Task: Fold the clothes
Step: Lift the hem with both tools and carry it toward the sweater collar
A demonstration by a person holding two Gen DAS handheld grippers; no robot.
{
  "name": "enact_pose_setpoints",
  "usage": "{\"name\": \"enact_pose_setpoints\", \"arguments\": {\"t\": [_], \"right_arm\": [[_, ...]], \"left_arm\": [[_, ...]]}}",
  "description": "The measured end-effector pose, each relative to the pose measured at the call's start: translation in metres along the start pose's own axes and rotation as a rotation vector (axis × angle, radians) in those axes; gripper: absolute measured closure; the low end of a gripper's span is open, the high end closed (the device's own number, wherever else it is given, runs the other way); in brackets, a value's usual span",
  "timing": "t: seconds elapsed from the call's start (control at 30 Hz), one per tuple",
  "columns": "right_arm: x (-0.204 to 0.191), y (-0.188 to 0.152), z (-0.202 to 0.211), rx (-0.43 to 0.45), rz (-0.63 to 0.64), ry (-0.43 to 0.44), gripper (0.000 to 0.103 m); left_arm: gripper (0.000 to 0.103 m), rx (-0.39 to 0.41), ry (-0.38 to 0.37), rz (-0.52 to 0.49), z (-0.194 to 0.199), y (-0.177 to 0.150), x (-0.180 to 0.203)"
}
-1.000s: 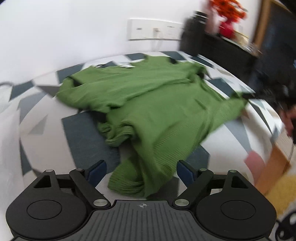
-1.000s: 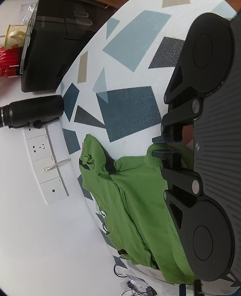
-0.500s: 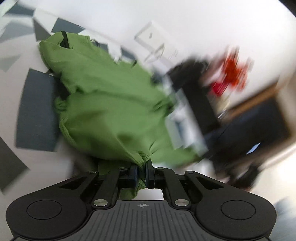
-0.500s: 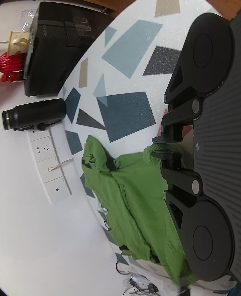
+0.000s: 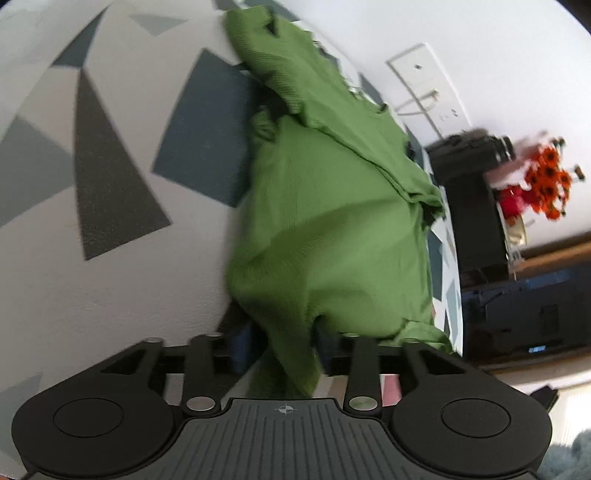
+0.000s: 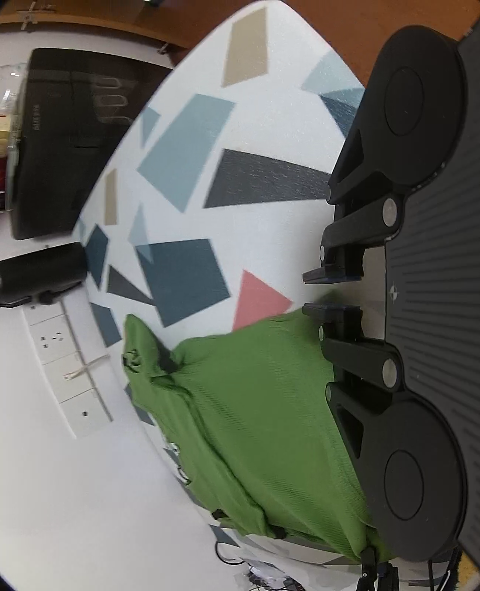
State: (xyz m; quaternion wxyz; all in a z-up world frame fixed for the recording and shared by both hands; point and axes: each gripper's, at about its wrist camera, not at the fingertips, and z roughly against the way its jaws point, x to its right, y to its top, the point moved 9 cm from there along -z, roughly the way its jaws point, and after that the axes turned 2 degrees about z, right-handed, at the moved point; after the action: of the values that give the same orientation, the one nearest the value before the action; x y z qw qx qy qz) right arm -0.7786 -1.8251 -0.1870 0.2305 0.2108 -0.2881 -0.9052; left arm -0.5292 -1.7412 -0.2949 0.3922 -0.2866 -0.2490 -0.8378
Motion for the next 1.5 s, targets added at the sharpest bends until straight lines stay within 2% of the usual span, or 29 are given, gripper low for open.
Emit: {"name": "enact_pose_setpoints", "arguments": {"t": [0.07, 0.13, 0.2, 0.27, 0.3, 0.33, 0.37, 0.4, 0.43, 0.47, 0.53, 0.63, 0.73, 0.8, 0.87, 0.93, 0.97, 1.0, 1.07, 1.13, 1.2, 1.37, 1.4, 1.43, 1.47, 1.5], "right_arm": [[-0.001, 0.005, 0.002, 0.016, -0.002, 0.007, 0.086], [-0.006, 0.008, -0.001, 0.02, 0.006, 0.021, 0.072], [-0.013, 0.009, -0.005, 0.013, 0.029, 0.032, 0.063], [-0.021, 0.005, -0.011, 0.001, 0.069, 0.037, 0.062], [-0.025, 0.003, -0.015, -0.006, 0.09, 0.038, 0.062], [-0.028, 0.001, -0.019, -0.015, 0.109, 0.036, 0.063], [-0.029, -0.002, -0.022, -0.031, 0.121, 0.031, 0.064], [-0.029, -0.005, -0.025, -0.044, 0.125, 0.028, 0.076], [-0.029, -0.006, -0.026, -0.05, 0.129, 0.024, 0.086], [-0.027, -0.005, -0.025, -0.044, 0.131, 0.015, 0.086], [-0.025, -0.002, -0.021, -0.026, 0.132, 0.001, 0.095], [-0.02, 0.012, 0.0, 0.058, 0.121, -0.011, 0.097], [-0.014, 0.024, 0.029, 0.149, 0.128, -0.024, 0.098], [-0.009, 0.023, 0.04, 0.156, 0.13, -0.032, 0.098], [-0.005, 0.013, 0.039, 0.111, 0.111, -0.012, 0.098], [-0.003, 0.0, 0.033, 0.047, 0.084, 0.018, 0.097], [-0.004, -0.006, 0.03, 0.02, 0.072, 0.031, 0.095], [-0.007, -0.011, 0.026, 0.004, 0.064, 0.04, 0.094], [-0.016, -0.018, 0.019, -0.016, 0.06, 0.062, 0.086], [-0.027, -0.023, 0.014, -0.025, 0.07, 0.079, 0.061], [-0.038, -0.026, 0.013, -0.027, 0.102, 0.096, 0.05], [-0.044, -0.042, 0.009, -0.08, 0.174, 0.079, 0.05], [-0.043, -0.046, 0.007, -0.094, 0.181, 0.071, 0.051], [-0.041, -0.048, 0.005, -0.107, 0.189, 0.06, 0.064], [-0.039, -0.05, 0.003, -0.118, 0.199, 0.046, 0.076], [-0.036, -0.048, 0.002, -0.114, 0.203, 0.029, 0.095]], "left_arm": [[0.052, -0.003, 0.014, -0.027, -0.001, -0.004, 0.003], [0.051, -0.005, 0.027, -0.053, -0.003, -0.007, 0.005], [0.049, -0.008, 0.041, -0.08, -0.004, -0.011, 0.008], [0.049, -0.011, 0.054, -0.106, -0.005, -0.014, 0.01], [0.054, -0.01, 0.064, -0.116, -0.006, -0.015, 0.011], [0.061, -0.009, 0.074, -0.124, -0.008, -0.015, 0.012], [0.096, -0.014, 0.091, -0.127, -0.007, -0.016, 0.012], [0.099, -0.021, 0.109, -0.129, -0.006, -0.016, 0.011], [0.099, -0.014, 0.105, -0.116, -0.001, -0.015, 0.01], [0.099, -0.003, 0.093, -0.1, 0.005, -0.012, 0.01], [0.099, 0.019, 0.071, -0.066, 0.018, -0.007, 0.01], [0.099, 0.04, -0.022, 0.028, 0.042, 0.001, 0.009], [0.099, 0.037, -0.033, 0.068, 0.055, 0.003, -0.001], [0.099, 0.032, -0.015, 0.08, 0.059, 0.002, -0.01], [0.097, 0.028, 0.052, 0.07, 0.052, -0.001, -0.02], [0.086, 0.025, 0.122, 0.059, 0.046, -0.003, -0.031], [0.069, 0.023, 0.135, 0.053, 0.044, -0.005, -0.032], [0.059, 0.02, 0.142, 0.047, 0.042, -0.007, -0.033], [0.055, -0.002, 0.143, 0.023, 0.04, -0.013, -0.029], [0.052, -0.028, 0.143, -0.004, 0.038, -0.02, -0.025], [0.051, -0.051, 0.141, -0.027, 0.036, -0.027, -0.021], [0.052, -0.068, 0.129, -0.041, 0.033, -0.039, -0.02], [0.058, -0.072, 0.121, -0.032, 0.034, -0.04, -0.021], [0.065, -0.075, 0.114, -0.024, 0.034, -0.04, -0.021], [0.086, -0.079, 0.106, -0.016, 0.034, -0.041, -0.022], [0.096, -0.083, 0.098, -0.008, 0.034, -0.041, -0.023]]}}
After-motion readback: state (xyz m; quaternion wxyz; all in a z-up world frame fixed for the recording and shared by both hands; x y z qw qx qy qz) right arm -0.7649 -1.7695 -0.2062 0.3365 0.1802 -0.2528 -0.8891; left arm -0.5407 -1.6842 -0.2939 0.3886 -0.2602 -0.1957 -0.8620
